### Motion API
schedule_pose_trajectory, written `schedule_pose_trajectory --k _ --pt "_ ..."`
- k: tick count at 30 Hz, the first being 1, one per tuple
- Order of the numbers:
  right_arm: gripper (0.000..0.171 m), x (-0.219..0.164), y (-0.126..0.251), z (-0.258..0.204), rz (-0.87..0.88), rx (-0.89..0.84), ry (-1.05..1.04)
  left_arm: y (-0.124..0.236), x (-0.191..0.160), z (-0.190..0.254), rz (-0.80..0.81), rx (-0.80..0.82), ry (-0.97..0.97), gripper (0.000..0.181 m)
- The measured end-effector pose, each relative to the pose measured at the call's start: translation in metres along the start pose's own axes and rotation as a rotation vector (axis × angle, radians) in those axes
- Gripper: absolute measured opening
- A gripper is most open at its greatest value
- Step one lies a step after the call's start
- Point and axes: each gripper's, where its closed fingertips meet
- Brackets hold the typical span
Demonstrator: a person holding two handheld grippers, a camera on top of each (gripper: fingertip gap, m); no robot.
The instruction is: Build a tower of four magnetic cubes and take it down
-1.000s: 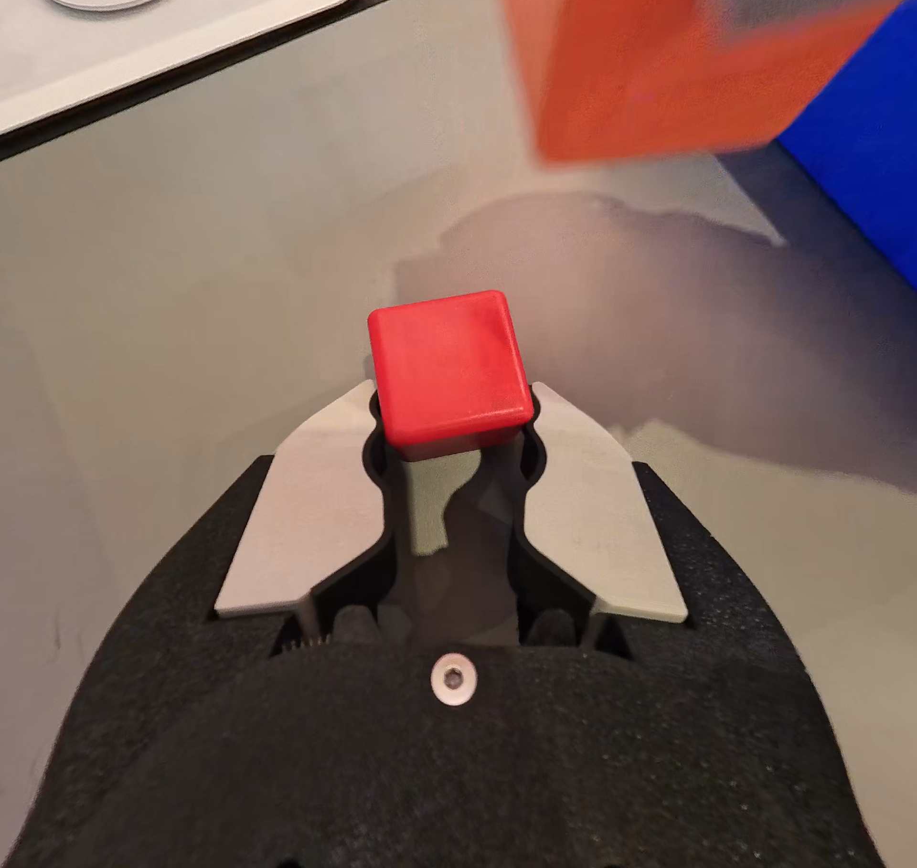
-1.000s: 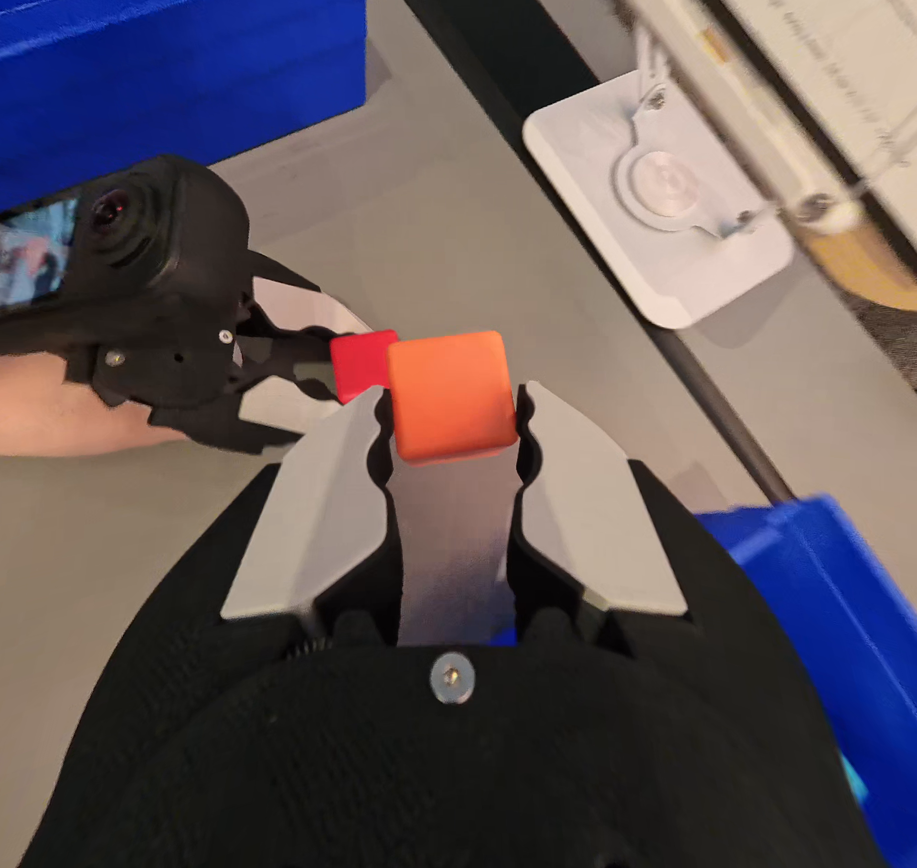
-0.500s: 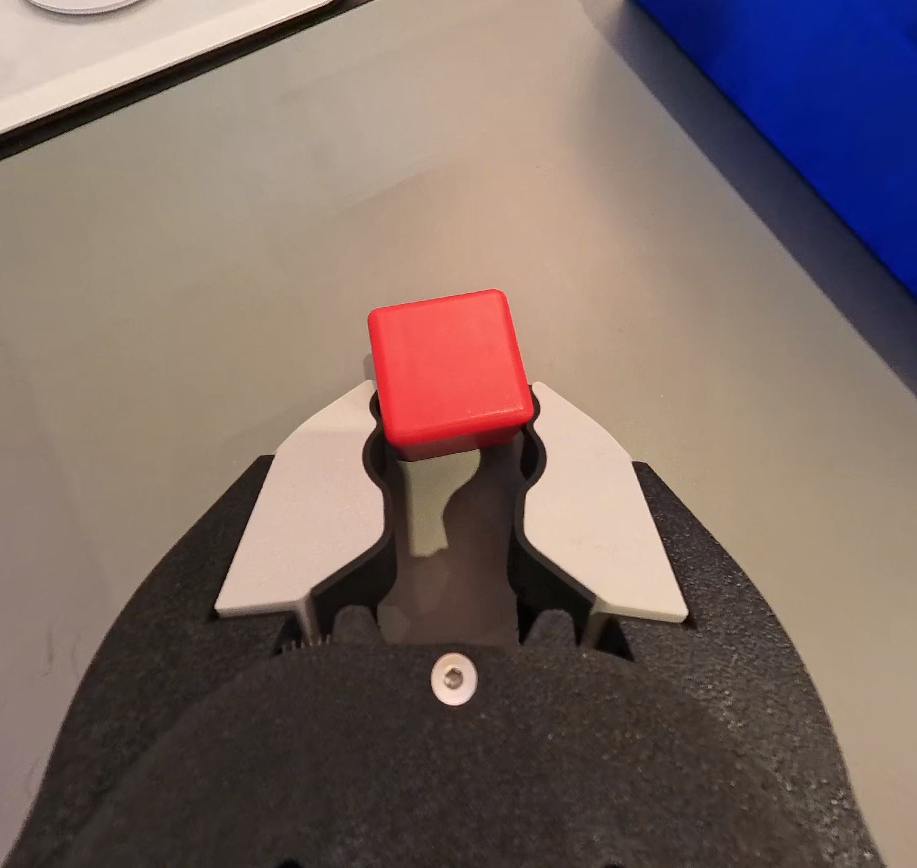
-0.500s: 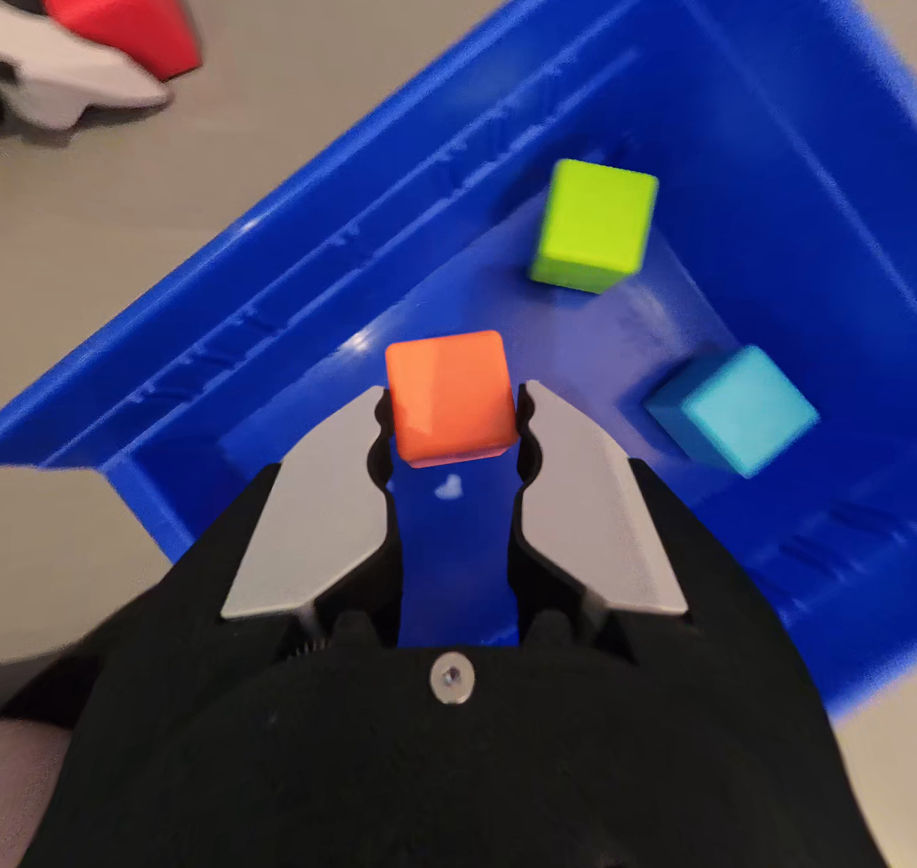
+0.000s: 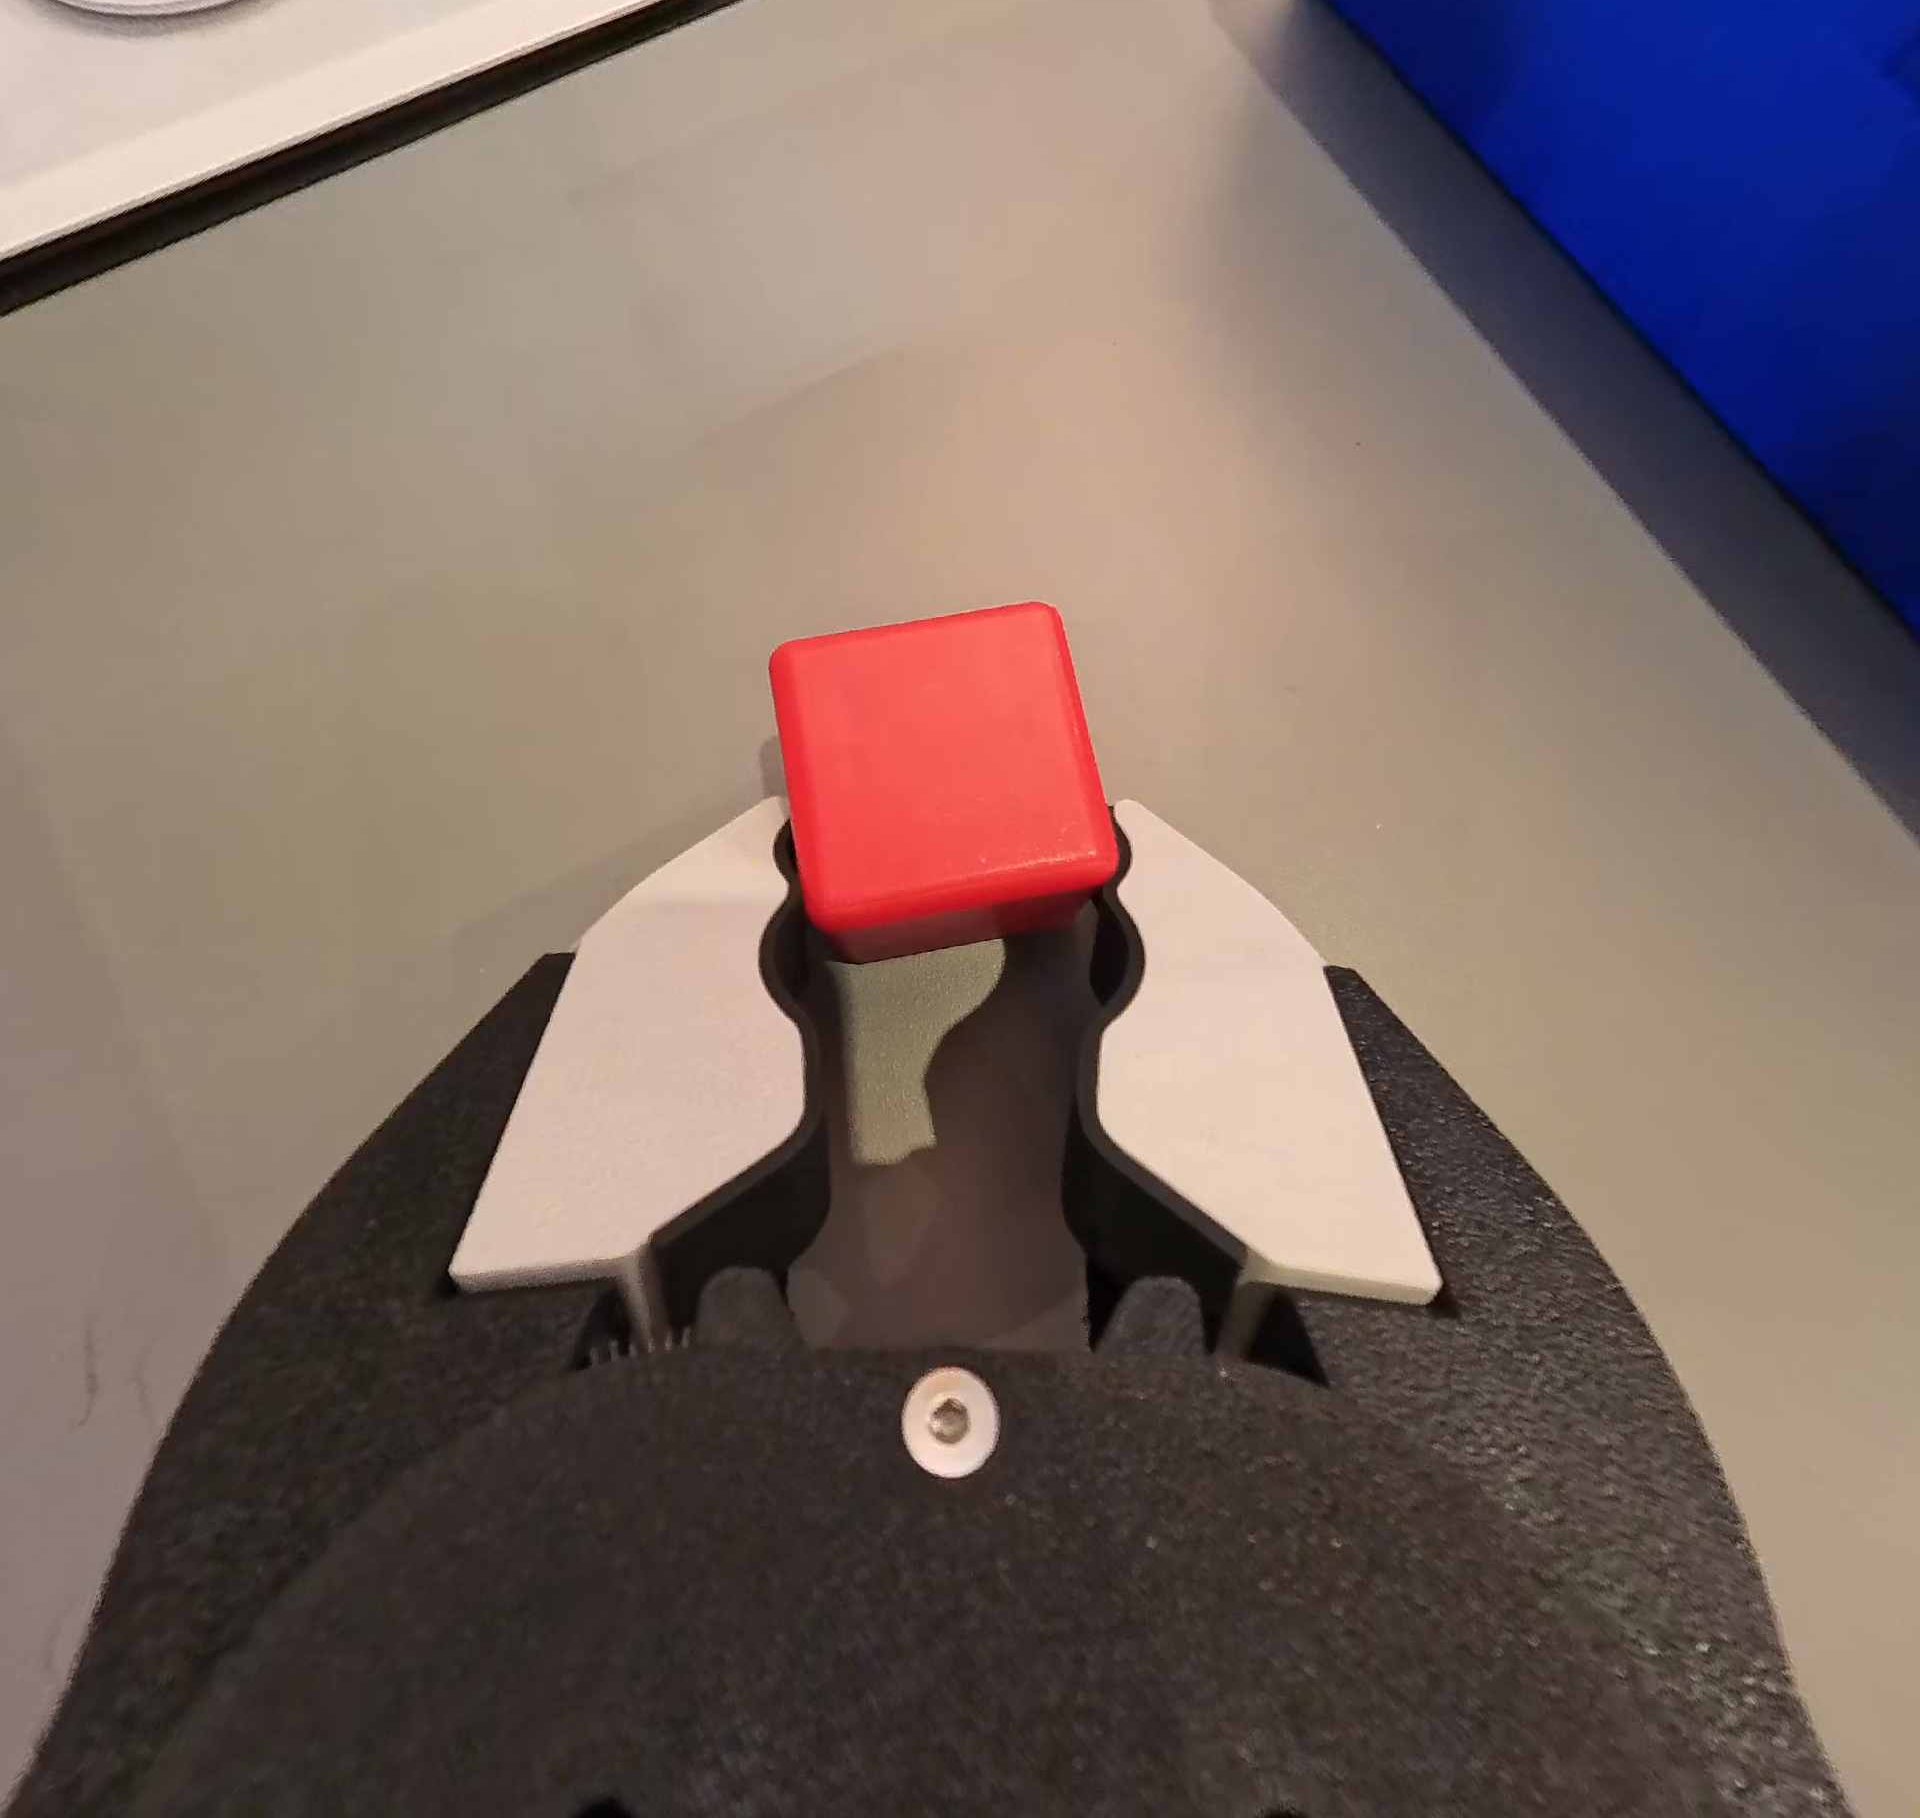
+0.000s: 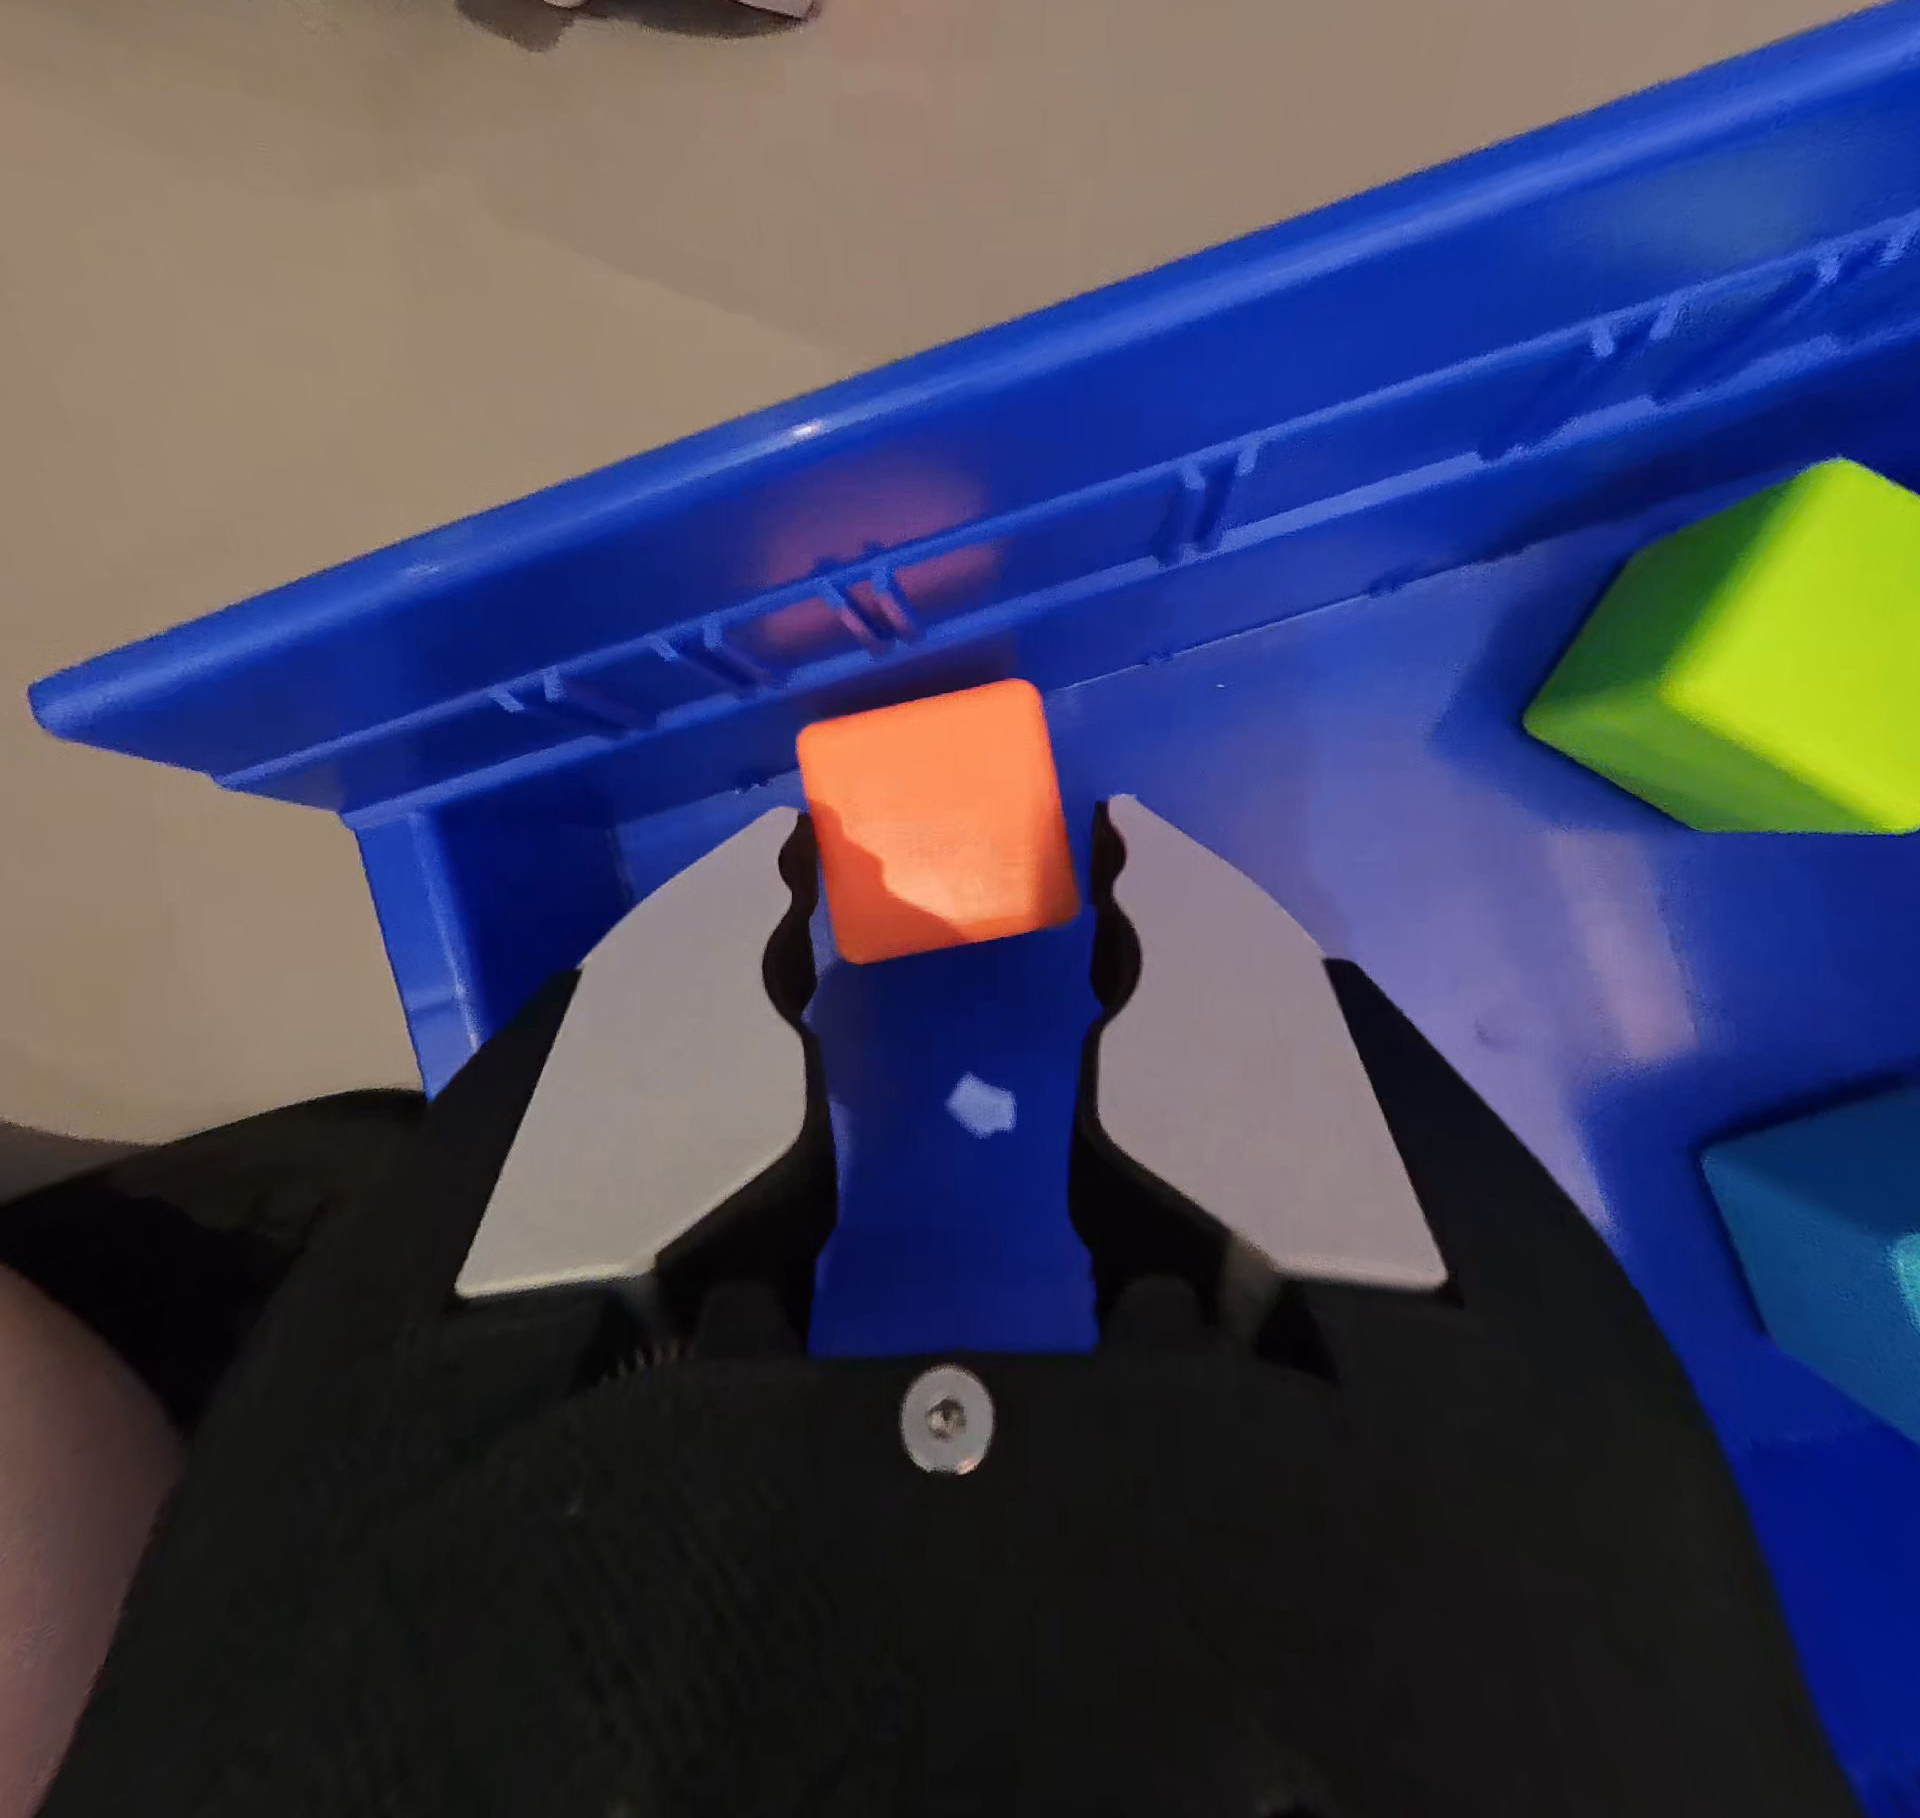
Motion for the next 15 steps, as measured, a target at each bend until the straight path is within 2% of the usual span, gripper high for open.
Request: schedule_pose_trajectory --k 1,7,15 --pt "0.058 -0.002 0.001 0.001 -0.013 -0.011 -0.011 0.000 0.000 0.000 -0.002 -0.002 0.002 0.052" --pt "0.059 -0.009 0.024 0.010 -0.072 -0.129 -0.016 0.000 0.000 0.001 -0.004 -0.010 -0.005 0.052" --pt "0.058 0.031 0.096 0.026 0.113 -0.419 0.008 0.003 0.004 0.006 0.026 -0.041 -0.030 0.051"
Point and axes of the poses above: each gripper's, where its closed fingertips meet, y back along the fingers, x out of its top, z = x × y across the jaws, and after that the axes turned 6 degrees about -x, right-handed
